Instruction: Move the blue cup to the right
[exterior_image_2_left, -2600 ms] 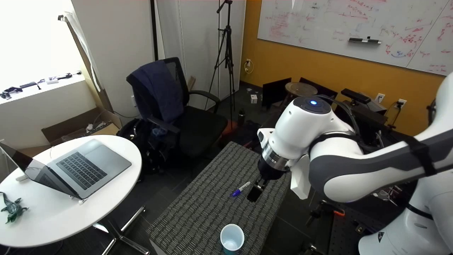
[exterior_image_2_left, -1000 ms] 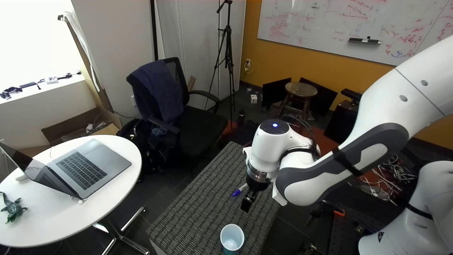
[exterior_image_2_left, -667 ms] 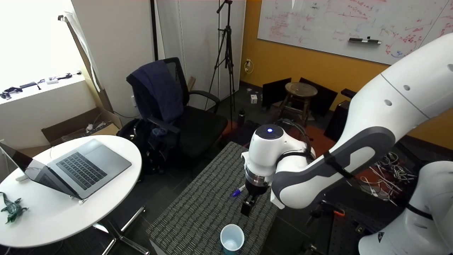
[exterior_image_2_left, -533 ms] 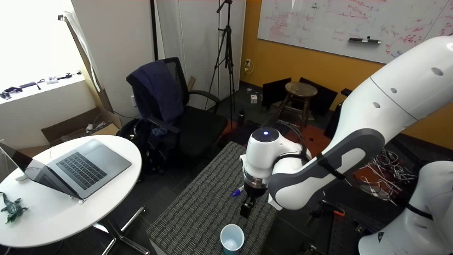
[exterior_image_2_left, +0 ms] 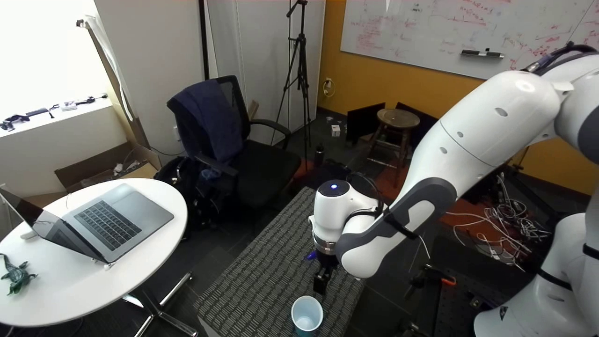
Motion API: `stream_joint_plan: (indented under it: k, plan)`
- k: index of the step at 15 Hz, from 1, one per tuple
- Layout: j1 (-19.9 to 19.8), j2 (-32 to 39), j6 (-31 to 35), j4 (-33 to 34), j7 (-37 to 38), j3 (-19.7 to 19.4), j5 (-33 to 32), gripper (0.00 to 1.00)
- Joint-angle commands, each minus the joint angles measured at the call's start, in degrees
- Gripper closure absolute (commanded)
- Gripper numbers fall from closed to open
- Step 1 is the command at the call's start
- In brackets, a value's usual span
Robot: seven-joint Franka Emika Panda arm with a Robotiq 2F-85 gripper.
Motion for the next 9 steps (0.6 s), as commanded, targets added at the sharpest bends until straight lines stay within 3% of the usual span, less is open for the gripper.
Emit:
stream_joint_plan:
  k: [1,9]
  plan:
    - [-1.73,5.68,0.73,4.19,-4.1,0.49,2.12,0.0]
    - [-3.48,15.68,-0.43,10.67,-8.64,2.37,2.43,0.0]
